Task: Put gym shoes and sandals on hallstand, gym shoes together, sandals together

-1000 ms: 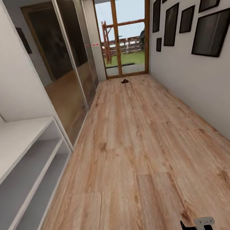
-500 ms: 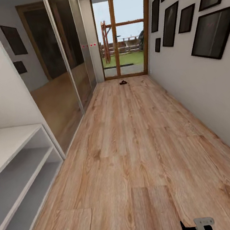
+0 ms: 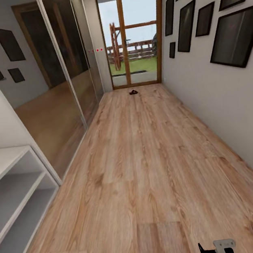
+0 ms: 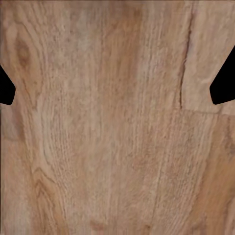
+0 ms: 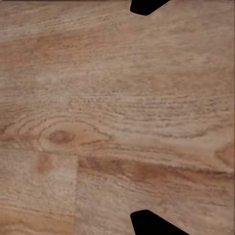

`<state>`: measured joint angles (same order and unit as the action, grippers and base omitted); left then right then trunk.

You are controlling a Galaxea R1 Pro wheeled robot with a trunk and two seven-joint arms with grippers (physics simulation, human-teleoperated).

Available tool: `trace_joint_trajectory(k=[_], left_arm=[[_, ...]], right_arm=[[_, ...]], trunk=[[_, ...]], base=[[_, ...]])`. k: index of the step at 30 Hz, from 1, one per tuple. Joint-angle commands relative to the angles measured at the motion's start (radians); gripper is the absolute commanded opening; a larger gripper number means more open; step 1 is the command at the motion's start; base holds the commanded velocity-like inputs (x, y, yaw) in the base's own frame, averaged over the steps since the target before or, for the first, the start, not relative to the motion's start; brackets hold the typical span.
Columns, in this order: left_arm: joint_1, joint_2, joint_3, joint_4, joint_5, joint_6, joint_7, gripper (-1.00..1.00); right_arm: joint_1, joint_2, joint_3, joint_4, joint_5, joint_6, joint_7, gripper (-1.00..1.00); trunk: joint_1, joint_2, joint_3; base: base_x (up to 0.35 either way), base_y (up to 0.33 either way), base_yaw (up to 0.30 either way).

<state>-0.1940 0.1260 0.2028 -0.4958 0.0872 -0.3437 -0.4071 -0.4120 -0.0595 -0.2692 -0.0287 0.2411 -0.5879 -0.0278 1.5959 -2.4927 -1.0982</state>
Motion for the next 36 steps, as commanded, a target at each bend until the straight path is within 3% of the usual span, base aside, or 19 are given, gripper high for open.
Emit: trace_joint_trajectory(k=[1,36], left_arm=[[-0.001,0.0,0.003,0.001,0.009,0.002,-0.01,1.0],[-0.001,0.0,0.001,0.002,0.005,0.002,-0.01,1.0]], right_arm=[[-0.001,0.0,-0.007,0.001,0.01,-0.003,-0.003,1.0],[-0.001,0.0,-0.007,0.001,0.01,-0.003,-0.003,1.0]], trunk=[[0.0,0.0,-0.001],[0.0,0.0,-0.001]], base=[[0.286,-0.205,0.0],[0.286,-0.205,0.0]])
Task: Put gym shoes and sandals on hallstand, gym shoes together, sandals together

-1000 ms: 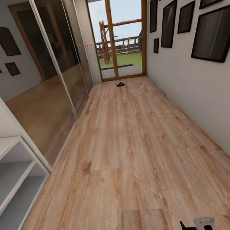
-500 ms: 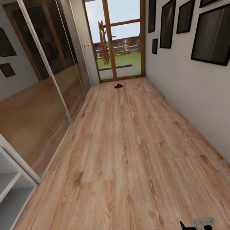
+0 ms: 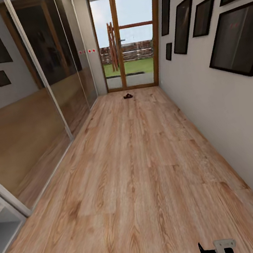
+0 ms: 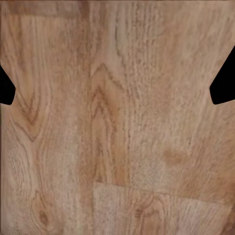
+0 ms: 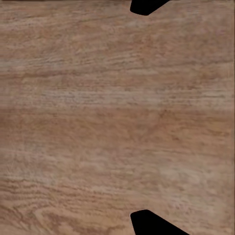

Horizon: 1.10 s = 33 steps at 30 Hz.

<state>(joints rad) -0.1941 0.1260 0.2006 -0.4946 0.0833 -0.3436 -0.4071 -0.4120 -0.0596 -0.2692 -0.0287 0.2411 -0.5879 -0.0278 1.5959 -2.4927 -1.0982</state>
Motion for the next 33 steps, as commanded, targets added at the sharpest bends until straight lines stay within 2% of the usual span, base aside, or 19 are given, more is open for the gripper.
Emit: trace_joint_trajectory(k=[1,33], left_arm=[[-0.001,0.0,0.004,0.001,0.009,0.002,-0.01,1.0],[-0.001,0.0,0.006,-0.001,0.013,0.002,-0.01,1.0]], right_arm=[[-0.001,0.0,-0.007,0.001,0.01,-0.003,-0.003,1.0],[-0.001,0.0,-0.007,0.001,0.01,-0.003,-0.003,1.0]], trunk=[[0.0,0.0,-0.001],[0.0,0.0,-0.001]], base=[[0.286,-0.205,0.0],[0.286,-0.205,0.0]])
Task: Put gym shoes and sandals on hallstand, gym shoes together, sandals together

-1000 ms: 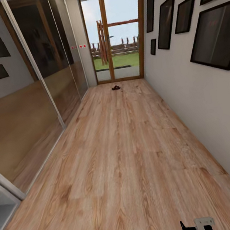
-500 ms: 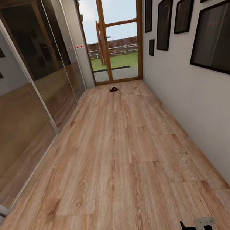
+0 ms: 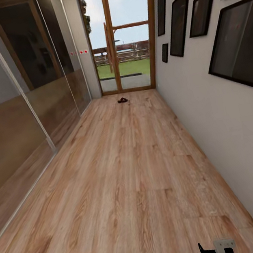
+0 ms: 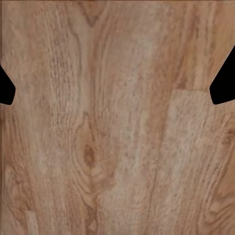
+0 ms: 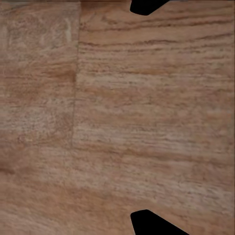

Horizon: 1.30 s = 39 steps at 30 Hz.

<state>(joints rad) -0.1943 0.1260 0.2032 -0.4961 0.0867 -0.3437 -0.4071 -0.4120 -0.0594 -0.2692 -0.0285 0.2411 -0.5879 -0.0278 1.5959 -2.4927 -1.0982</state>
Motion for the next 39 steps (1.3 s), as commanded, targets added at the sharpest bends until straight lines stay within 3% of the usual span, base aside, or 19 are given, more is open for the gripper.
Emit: trace_joint_trajectory(k=[1,12,24,39], left_arm=[[-0.001,0.0,0.003,0.001,0.009,0.002,-0.01,1.0],[0.0,0.0,0.004,0.001,0.009,0.0,-0.01,1.0],[0.0,0.0,0.003,0.002,0.008,-0.044,-0.01,1.0],[-0.001,0.001,0.005,0.001,0.01,-0.047,-0.01,1.0]], right_arm=[[-0.001,0.0,-0.007,0.001,0.01,-0.003,-0.003,1.0],[-0.001,0.0,-0.007,0.001,0.01,-0.003,-0.003,1.0],[-0.001,0.0,-0.007,0.001,0.01,-0.003,-0.003,1.0],[-0.001,0.0,-0.007,0.001,0.01,-0.003,-0.003,1.0]], trunk=[[0.0,0.0,-0.001],[0.0,0.0,-0.001],[0.0,0.0,-0.001],[0.0,0.0,-0.001]], base=[[0.286,-0.205,0.0],[0.286,-0.205,0.0],[0.29,-0.195,0.0],[0.332,-0.036,0.0]])
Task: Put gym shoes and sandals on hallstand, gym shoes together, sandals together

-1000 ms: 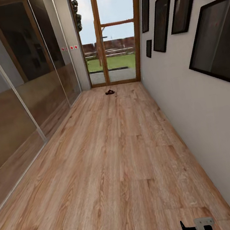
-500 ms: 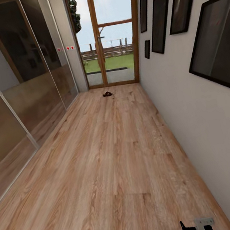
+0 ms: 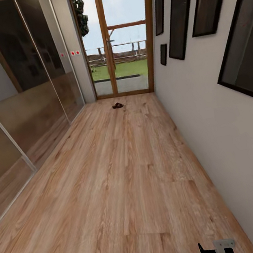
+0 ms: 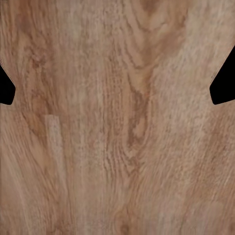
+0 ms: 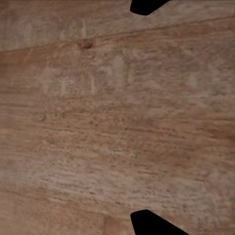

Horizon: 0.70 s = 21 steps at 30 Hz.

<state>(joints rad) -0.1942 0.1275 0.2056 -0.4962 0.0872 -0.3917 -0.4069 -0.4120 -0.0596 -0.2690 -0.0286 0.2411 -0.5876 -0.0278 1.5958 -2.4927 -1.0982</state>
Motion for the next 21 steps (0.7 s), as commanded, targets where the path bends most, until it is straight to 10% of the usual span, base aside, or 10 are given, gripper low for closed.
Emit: trace_joint_trajectory(k=[1,21], left_arm=[[-0.001,0.0,0.003,0.001,0.009,0.002,-0.01,1.0],[-0.001,0.003,0.003,0.001,0.01,-0.001,-0.009,1.0]], right_arm=[[-0.001,0.0,-0.007,0.001,0.01,-0.003,-0.003,1.0],[-0.001,0.0,-0.007,0.001,0.01,-0.003,-0.003,1.0]], trunk=[[0.0,0.0,-0.001],[0.0,0.0,-0.001]], base=[[0.339,-0.003,0.0],[0.34,0.062,0.0]])
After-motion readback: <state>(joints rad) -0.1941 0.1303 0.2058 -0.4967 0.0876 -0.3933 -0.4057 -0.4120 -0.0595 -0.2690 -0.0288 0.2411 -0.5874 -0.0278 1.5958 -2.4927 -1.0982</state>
